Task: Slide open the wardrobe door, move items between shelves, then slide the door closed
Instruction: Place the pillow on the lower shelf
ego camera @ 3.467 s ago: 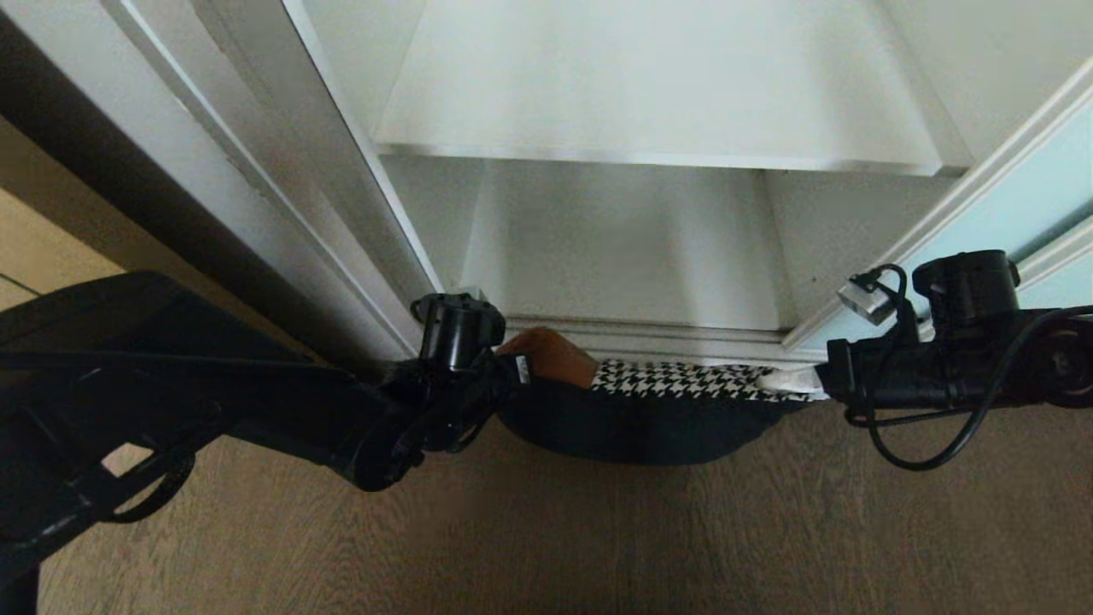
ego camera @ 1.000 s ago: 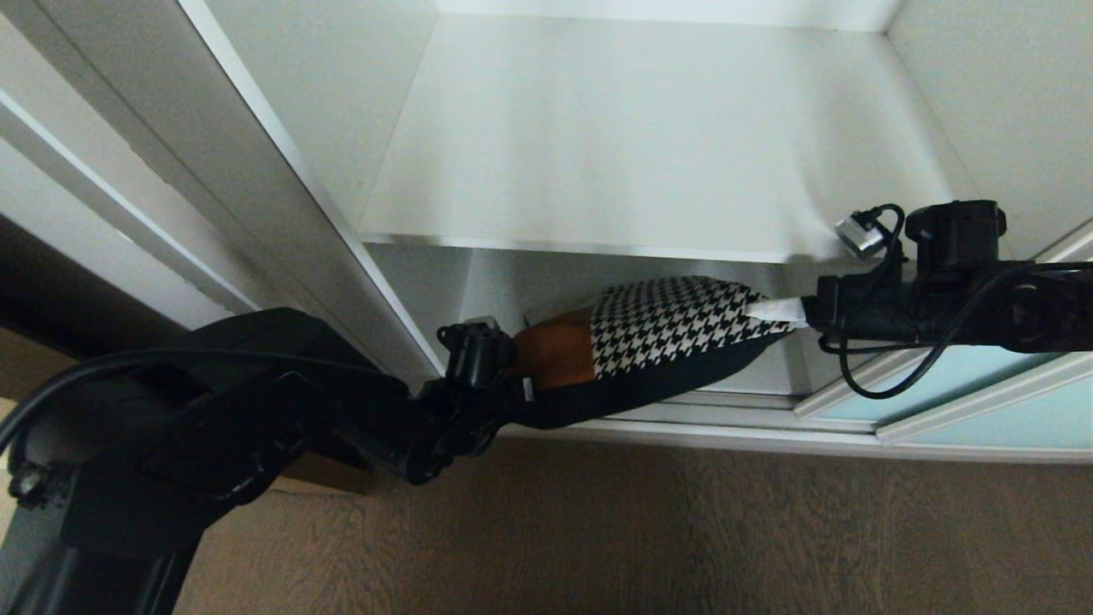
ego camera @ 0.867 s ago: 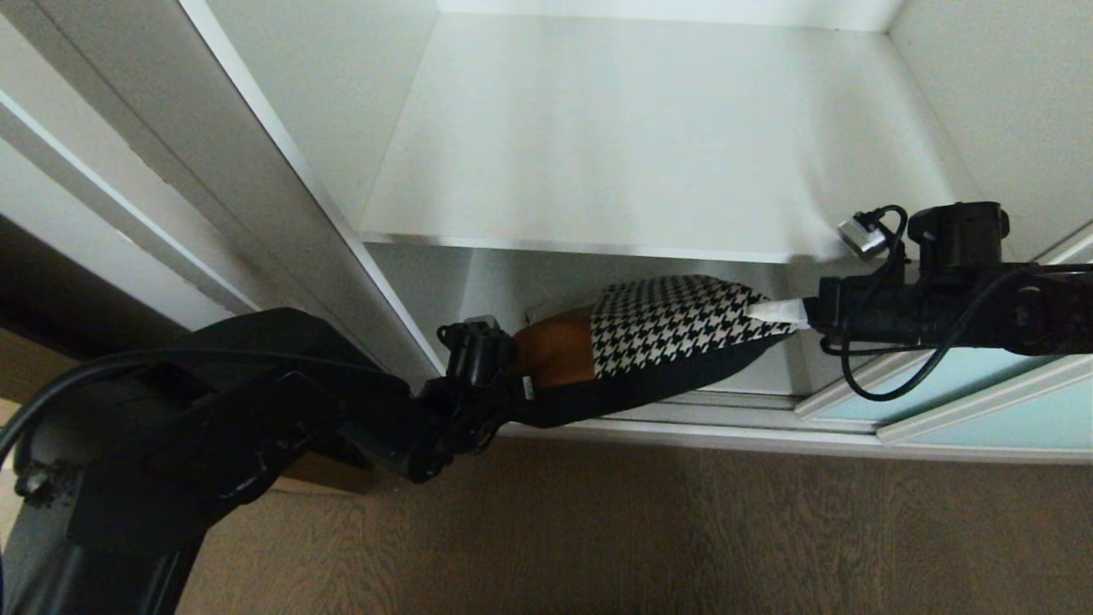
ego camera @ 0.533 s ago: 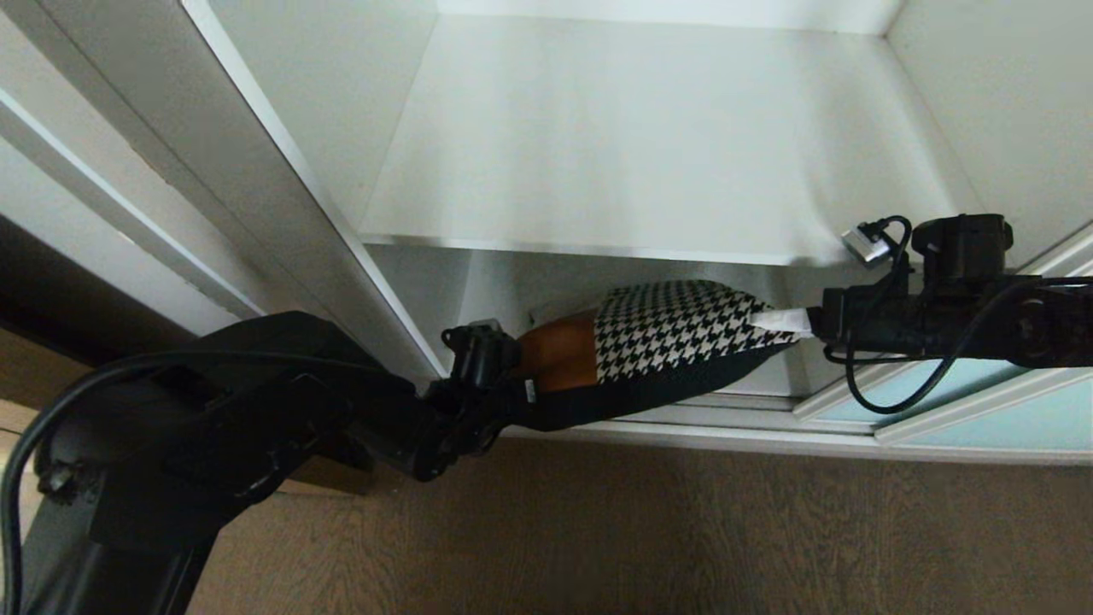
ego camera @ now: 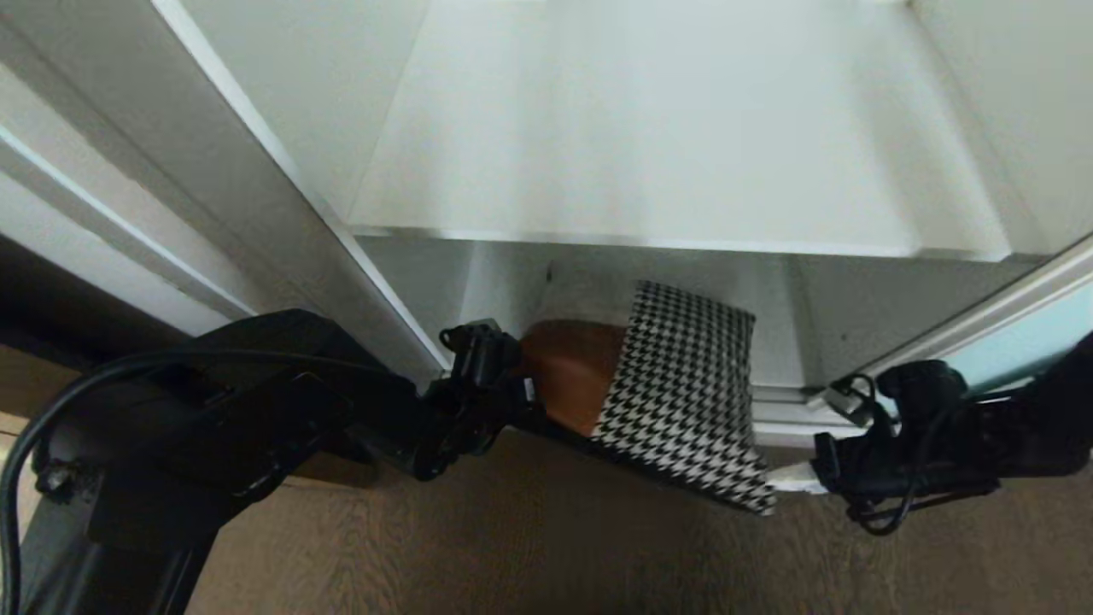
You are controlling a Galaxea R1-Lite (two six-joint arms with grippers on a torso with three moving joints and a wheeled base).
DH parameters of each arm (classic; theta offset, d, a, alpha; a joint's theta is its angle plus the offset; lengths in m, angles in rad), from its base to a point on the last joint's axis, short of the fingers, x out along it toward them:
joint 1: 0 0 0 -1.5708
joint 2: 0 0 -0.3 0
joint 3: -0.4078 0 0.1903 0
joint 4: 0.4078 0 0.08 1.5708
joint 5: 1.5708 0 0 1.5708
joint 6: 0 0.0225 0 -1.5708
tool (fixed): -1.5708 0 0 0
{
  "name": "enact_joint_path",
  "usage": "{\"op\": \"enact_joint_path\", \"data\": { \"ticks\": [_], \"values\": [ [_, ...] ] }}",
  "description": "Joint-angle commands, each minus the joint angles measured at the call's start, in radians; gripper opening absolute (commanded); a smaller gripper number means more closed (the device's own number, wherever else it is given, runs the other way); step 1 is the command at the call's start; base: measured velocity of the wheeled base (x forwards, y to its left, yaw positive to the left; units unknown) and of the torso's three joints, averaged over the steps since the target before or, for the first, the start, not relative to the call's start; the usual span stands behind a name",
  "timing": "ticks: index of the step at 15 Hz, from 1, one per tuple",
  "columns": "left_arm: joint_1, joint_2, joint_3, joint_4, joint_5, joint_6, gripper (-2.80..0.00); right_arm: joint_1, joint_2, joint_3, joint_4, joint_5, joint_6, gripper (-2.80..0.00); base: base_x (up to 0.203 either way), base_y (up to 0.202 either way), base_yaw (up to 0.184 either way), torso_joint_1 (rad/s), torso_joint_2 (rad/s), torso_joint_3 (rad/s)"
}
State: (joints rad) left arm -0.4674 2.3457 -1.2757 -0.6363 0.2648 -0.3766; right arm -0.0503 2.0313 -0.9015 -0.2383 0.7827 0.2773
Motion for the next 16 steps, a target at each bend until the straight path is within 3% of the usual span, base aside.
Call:
{"op": "enact_joint_path", "data": {
  "ticks": [1, 4, 9, 13, 16],
  "values": [
    [0.000, -0.018, 0.001, -0.006, -0.003, -0.008, -2.80, 0.014, -0.121, 0.052, -0.132, 0.027, -0.028, -2.80, 0.000, 0.000, 0.000, 0.040, 0.09, -0.025],
    [0.001, -0.022, -0.006, -0.006, -0.004, -0.008, -2.80, 0.022, -0.212, 0.110, -0.181, 0.027, -0.029, -2.80, 0.000, 0.000, 0.000, -0.001, -0.02, 0.005],
    [0.016, 0.001, -0.016, -0.002, -0.003, -0.015, -2.80, 0.021, -0.098, 0.035, -0.175, 0.022, -0.015, -2.80, 0.000, 0.000, 0.000, 0.000, 0.00, 0.000],
    [0.026, 0.020, -0.090, 0.006, -0.001, -0.014, -2.80, 0.007, -0.089, 0.055, -0.170, 0.023, -0.017, -2.80, 0.000, 0.000, 0.000, 0.000, 0.00, 0.000],
    [0.037, 0.050, -0.213, 0.049, 0.012, -0.013, -2.80, -0.001, -0.094, 0.093, -0.177, 0.023, -0.020, -2.80, 0.000, 0.000, 0.000, 0.000, 0.00, 0.000]
  ]
}}
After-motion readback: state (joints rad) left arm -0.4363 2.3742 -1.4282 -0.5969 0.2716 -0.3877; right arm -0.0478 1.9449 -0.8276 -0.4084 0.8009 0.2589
